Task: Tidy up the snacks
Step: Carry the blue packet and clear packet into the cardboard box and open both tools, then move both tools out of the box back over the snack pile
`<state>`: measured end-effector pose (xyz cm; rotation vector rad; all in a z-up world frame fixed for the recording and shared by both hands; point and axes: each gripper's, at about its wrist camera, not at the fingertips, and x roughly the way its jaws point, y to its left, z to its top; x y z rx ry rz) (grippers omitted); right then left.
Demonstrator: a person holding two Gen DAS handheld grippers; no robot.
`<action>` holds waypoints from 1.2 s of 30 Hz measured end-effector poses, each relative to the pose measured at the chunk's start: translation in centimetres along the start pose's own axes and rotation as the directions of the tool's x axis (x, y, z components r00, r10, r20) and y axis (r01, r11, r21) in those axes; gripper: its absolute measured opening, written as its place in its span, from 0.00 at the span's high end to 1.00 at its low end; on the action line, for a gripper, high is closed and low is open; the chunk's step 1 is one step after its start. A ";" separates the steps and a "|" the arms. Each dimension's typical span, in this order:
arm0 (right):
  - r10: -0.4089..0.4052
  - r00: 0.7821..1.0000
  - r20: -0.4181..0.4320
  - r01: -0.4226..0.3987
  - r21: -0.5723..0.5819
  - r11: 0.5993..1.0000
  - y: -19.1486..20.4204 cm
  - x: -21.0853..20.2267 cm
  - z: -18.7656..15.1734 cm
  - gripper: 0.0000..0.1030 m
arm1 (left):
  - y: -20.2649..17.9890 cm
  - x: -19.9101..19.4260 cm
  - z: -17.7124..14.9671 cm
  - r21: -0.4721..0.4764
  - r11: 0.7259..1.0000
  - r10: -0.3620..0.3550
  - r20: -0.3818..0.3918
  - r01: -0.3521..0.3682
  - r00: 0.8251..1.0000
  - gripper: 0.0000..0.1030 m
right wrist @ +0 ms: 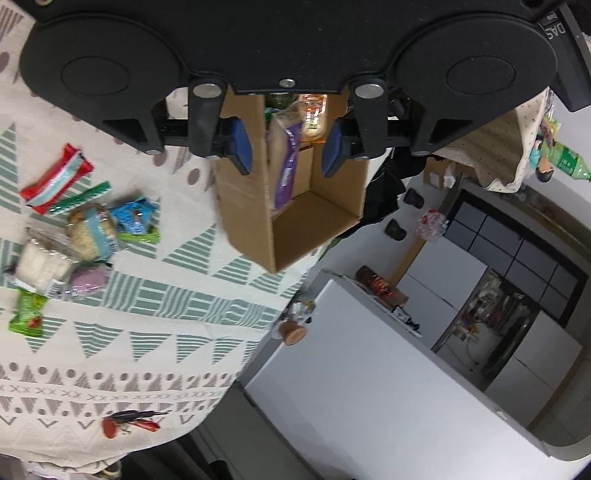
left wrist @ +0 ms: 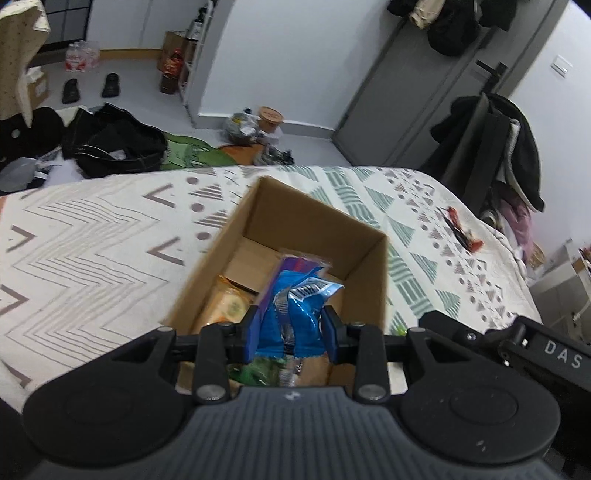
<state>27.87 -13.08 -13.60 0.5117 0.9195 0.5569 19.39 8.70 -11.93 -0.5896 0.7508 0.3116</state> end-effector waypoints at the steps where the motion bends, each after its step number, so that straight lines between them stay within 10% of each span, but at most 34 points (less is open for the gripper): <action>1: -0.010 1.000 0.003 0.010 0.003 1.000 -0.1 -0.2 0.0 0.49 | -0.2 0.0 -0.1 0.003 1.000 -0.005 -0.005 0.006 1.000 0.67; 19: -0.081 0.997 0.016 0.080 0.064 0.995 -3.4 -3.0 1.6 0.27 | -4.2 -0.5 -1.3 0.078 0.996 0.046 -0.007 -0.045 0.999 0.25; 36: -0.075 0.997 0.030 0.069 0.164 0.984 -7.8 -7.1 2.8 0.01 | -10.7 -1.1 -3.7 0.196 0.979 0.065 -0.008 -0.063 0.998 0.13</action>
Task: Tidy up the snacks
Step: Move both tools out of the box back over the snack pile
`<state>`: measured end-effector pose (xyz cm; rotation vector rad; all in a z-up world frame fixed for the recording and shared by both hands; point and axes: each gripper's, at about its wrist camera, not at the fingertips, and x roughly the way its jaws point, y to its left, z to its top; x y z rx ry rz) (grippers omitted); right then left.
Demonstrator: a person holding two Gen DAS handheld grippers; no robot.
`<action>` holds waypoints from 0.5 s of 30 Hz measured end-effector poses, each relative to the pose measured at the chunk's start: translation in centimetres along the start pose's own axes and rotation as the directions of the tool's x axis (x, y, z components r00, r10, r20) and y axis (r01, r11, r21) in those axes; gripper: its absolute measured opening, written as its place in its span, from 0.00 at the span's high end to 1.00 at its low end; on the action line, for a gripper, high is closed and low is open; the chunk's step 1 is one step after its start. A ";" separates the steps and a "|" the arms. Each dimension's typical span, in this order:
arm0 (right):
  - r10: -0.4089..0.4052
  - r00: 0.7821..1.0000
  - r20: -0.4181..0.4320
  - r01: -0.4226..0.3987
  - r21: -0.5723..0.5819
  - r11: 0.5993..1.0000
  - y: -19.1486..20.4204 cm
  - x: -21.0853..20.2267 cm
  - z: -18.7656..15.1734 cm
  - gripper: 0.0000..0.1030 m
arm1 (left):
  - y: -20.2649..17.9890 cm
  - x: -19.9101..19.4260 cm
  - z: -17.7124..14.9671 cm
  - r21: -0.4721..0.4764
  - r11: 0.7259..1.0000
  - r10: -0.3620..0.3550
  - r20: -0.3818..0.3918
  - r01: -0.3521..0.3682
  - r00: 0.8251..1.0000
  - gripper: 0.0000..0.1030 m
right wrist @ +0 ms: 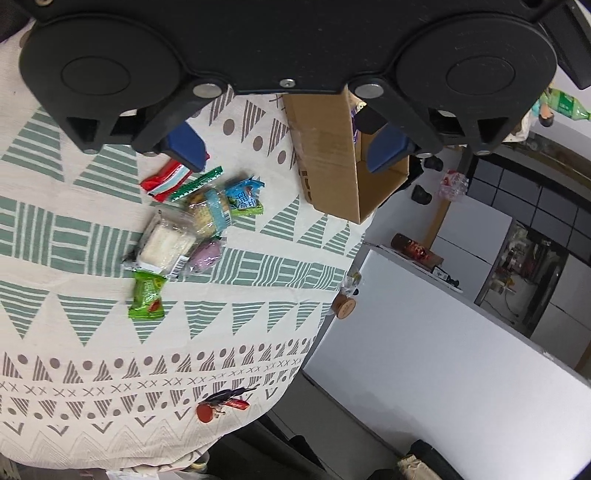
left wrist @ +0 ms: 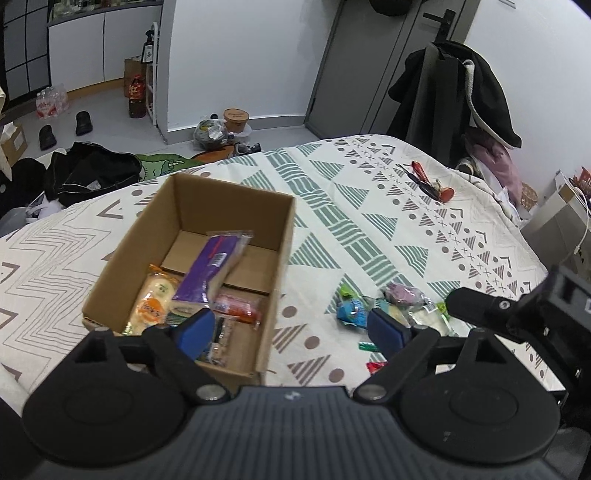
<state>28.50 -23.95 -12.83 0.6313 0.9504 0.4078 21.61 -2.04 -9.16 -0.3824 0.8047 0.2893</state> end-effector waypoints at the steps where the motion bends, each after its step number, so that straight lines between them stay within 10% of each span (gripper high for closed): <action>1: 0.001 1.000 0.001 -0.001 0.002 1.000 -0.2 -0.1 0.1 0.00 | -0.3 0.0 0.0 0.002 1.000 -0.003 -0.002 0.003 1.000 0.12; 15: -0.007 1.000 0.029 0.004 0.120 0.993 -4.6 -2.0 2.1 0.00 | -4.4 0.8 0.1 0.030 1.000 -0.006 -0.027 0.007 1.000 0.07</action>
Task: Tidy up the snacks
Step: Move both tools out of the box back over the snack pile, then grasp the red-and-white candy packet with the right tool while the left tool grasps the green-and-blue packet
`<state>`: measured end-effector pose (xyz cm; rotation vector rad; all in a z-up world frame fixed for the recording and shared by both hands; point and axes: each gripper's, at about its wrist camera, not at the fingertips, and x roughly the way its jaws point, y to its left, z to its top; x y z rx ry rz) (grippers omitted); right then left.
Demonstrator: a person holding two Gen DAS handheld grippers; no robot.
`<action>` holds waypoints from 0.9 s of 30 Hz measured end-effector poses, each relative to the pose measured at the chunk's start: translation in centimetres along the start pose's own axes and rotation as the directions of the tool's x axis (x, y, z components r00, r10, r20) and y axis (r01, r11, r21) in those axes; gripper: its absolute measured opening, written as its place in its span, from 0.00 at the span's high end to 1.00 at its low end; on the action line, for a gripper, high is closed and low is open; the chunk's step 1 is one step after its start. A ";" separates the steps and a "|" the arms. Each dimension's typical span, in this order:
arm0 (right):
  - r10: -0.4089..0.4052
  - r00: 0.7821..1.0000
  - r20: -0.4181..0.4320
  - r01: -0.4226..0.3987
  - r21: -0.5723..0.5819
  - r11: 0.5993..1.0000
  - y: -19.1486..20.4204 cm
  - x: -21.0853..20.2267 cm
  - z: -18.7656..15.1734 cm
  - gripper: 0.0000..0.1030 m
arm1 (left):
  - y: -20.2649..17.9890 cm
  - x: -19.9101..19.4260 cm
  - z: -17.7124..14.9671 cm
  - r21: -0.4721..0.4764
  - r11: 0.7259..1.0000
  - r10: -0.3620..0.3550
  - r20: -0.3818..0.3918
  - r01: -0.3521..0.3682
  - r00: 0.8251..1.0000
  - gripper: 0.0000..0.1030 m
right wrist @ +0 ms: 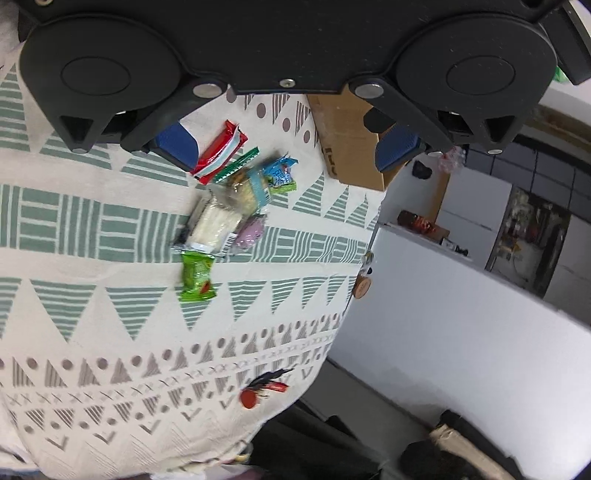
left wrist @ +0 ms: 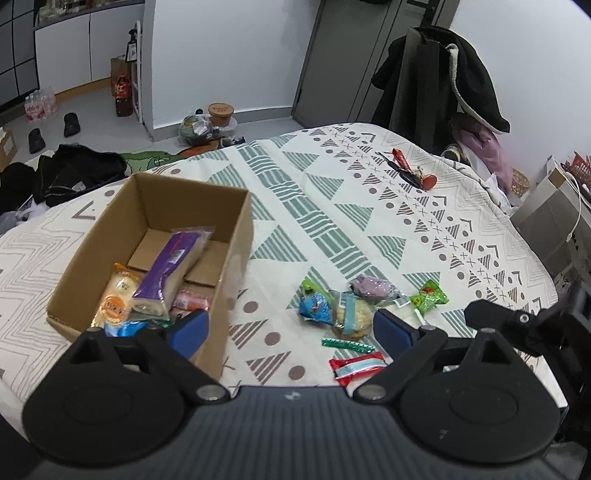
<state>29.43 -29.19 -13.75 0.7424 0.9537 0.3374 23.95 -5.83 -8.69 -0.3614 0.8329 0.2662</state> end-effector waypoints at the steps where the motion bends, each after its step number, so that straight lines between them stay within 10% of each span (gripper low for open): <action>1: 0.000 1.000 0.001 0.000 0.009 1.000 -0.3 0.0 0.1 0.00 | -0.2 0.1 0.0 0.001 1.000 -0.001 -0.001 0.001 1.000 0.06; 8: -0.044 0.999 0.009 0.044 0.062 0.997 -2.0 0.2 0.7 0.03 | -1.8 1.1 0.2 0.011 1.000 -0.022 0.012 0.022 1.000 0.07; 16: -0.095 0.994 -0.053 0.100 0.106 0.989 -3.7 2.7 0.4 0.37 | -1.4 3.4 -0.4 -0.027 0.998 -0.064 0.006 0.064 0.998 0.14; 27: -0.173 0.978 -0.116 0.185 0.100 0.978 -3.7 7.3 -0.5 0.50 | -0.4 7.7 -0.4 -0.039 0.994 -0.102 -0.042 0.101 0.994 0.29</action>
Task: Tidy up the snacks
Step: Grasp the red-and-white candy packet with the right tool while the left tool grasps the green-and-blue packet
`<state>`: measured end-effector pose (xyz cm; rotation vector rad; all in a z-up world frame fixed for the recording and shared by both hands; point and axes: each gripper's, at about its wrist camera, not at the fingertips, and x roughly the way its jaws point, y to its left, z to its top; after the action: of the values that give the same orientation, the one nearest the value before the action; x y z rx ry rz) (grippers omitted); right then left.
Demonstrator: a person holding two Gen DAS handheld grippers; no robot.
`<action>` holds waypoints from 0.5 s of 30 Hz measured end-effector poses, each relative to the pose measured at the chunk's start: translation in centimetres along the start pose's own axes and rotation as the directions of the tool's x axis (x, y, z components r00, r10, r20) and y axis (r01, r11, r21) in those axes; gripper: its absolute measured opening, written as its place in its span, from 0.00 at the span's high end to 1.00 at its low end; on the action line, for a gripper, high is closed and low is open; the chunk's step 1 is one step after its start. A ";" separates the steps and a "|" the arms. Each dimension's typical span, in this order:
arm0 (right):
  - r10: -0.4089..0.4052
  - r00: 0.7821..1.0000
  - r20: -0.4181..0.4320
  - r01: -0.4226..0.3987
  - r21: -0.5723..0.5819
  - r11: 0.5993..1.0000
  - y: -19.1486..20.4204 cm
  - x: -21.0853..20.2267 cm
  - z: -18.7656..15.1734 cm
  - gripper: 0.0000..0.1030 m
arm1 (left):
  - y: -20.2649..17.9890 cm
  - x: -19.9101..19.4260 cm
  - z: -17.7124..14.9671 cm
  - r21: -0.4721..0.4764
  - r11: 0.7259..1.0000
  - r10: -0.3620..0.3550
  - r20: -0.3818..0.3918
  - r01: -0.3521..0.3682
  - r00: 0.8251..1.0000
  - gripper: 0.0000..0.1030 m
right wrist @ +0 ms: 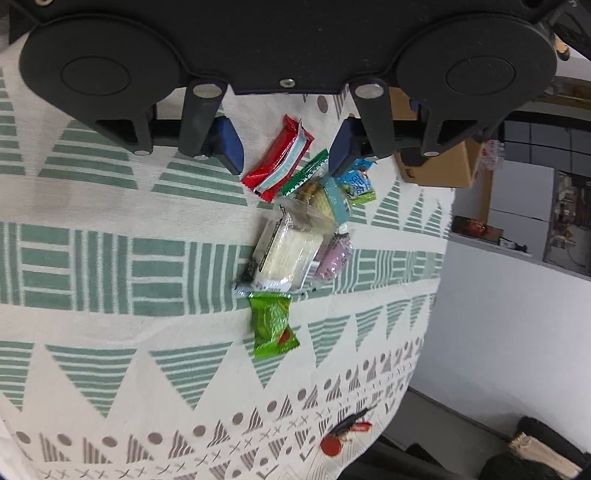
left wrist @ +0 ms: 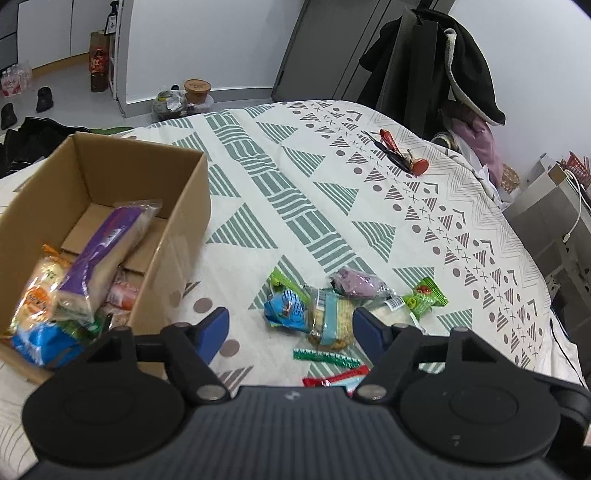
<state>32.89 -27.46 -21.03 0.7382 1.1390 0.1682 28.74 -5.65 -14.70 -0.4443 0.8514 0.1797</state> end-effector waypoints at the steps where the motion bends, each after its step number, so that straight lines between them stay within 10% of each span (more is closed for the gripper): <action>1: -0.006 1.000 -0.003 0.006 -0.008 1.000 0.2 0.5 -0.1 0.50 | 0.2 0.3 0.1 0.000 1.000 -0.003 0.000 0.003 1.000 0.29; 8: -0.067 0.998 -0.020 0.067 -0.022 0.998 1.4 3.4 -0.2 0.51 | 0.5 2.1 0.6 0.034 0.999 -0.020 -0.014 0.020 1.000 0.33; 15: -0.113 0.994 -0.013 0.112 -0.031 0.993 1.6 4.6 -0.2 0.79 | 0.4 3.4 0.9 0.040 0.999 -0.025 -0.019 0.026 1.000 0.33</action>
<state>35.15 -23.94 -23.58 0.6450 1.1865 0.0960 31.40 -4.97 -16.88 -0.4193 0.8662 0.1351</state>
